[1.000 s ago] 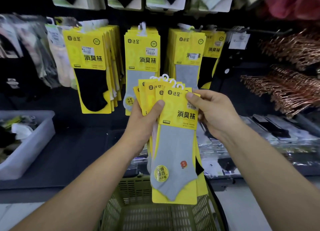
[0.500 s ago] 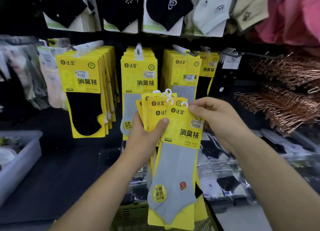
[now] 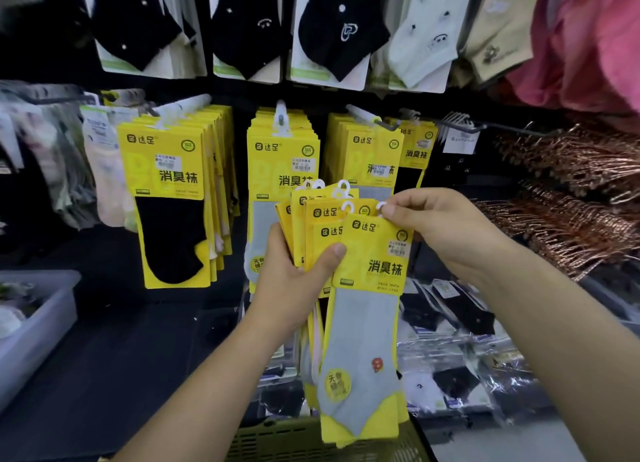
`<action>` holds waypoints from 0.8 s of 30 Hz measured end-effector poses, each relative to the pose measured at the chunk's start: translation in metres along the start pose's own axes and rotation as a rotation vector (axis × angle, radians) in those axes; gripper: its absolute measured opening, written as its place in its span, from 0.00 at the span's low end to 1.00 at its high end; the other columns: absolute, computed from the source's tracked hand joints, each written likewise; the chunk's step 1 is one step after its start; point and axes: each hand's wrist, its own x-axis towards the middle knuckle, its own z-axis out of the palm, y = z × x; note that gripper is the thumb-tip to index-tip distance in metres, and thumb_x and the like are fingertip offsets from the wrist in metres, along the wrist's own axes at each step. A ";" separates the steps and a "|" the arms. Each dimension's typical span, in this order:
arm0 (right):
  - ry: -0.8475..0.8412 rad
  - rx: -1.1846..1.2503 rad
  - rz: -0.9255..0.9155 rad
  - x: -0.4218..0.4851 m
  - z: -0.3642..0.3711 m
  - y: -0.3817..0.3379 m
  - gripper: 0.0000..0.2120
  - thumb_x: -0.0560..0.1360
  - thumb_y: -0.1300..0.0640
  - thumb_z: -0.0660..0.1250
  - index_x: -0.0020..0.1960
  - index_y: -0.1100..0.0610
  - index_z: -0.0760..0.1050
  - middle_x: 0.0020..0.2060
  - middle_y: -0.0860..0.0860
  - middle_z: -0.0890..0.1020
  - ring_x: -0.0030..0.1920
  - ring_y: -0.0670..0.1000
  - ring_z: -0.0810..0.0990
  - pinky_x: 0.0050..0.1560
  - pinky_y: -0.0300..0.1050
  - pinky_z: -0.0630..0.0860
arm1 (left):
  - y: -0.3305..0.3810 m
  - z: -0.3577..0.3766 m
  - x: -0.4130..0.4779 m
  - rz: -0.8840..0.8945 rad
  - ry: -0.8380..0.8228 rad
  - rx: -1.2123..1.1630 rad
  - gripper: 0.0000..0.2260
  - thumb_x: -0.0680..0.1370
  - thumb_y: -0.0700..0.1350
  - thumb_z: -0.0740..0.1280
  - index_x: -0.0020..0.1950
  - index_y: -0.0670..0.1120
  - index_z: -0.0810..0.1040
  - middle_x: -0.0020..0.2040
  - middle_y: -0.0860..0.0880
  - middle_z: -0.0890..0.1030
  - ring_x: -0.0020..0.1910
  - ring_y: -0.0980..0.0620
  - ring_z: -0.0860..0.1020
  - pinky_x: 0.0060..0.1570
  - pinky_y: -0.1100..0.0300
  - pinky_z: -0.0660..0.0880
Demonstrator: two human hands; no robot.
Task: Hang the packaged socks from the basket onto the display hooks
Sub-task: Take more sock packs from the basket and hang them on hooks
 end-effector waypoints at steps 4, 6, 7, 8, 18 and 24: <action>0.115 -0.005 -0.046 0.023 -0.020 -0.013 0.05 0.76 0.55 0.72 0.45 0.54 0.85 0.45 0.51 0.87 0.47 0.49 0.84 0.50 0.43 0.78 | 0.004 -0.007 0.003 0.057 0.025 0.031 0.28 0.66 0.65 0.76 0.63 0.65 0.71 0.59 0.65 0.85 0.61 0.59 0.84 0.63 0.48 0.81; 0.152 -0.012 -0.063 0.037 -0.031 -0.021 0.07 0.78 0.56 0.71 0.43 0.54 0.85 0.41 0.48 0.87 0.41 0.44 0.84 0.41 0.36 0.78 | 0.003 -0.010 0.003 0.073 0.025 0.037 0.27 0.67 0.64 0.76 0.63 0.65 0.71 0.59 0.64 0.85 0.60 0.59 0.84 0.62 0.48 0.81; 0.166 -0.024 -0.072 0.044 -0.034 -0.025 0.08 0.78 0.56 0.70 0.41 0.54 0.85 0.37 0.47 0.86 0.36 0.41 0.82 0.35 0.33 0.75 | 0.004 -0.011 0.002 0.079 0.024 0.042 0.26 0.68 0.62 0.77 0.63 0.65 0.71 0.59 0.64 0.85 0.60 0.59 0.85 0.60 0.50 0.82; 0.181 -0.035 -0.077 0.050 -0.037 -0.029 0.09 0.79 0.56 0.70 0.40 0.53 0.84 0.35 0.46 0.86 0.33 0.41 0.81 0.31 0.33 0.74 | 0.004 -0.012 0.002 0.087 0.026 0.045 0.25 0.71 0.59 0.78 0.63 0.65 0.71 0.58 0.65 0.85 0.59 0.60 0.85 0.58 0.53 0.84; 0.334 -0.309 -0.325 0.100 -0.025 -0.042 0.08 0.78 0.55 0.70 0.40 0.50 0.83 0.39 0.51 0.85 0.39 0.42 0.78 0.41 0.39 0.73 | 0.013 -0.016 0.006 0.108 0.065 -0.014 0.26 0.69 0.57 0.75 0.65 0.56 0.73 0.56 0.64 0.86 0.55 0.61 0.86 0.47 0.67 0.82; 0.390 -0.474 -0.375 0.114 -0.015 -0.036 0.10 0.80 0.58 0.67 0.41 0.52 0.82 0.44 0.60 0.85 0.37 0.51 0.79 0.30 0.29 0.71 | 0.012 -0.015 0.006 0.087 0.058 -0.043 0.24 0.69 0.55 0.75 0.63 0.58 0.74 0.55 0.63 0.87 0.54 0.60 0.86 0.45 0.66 0.83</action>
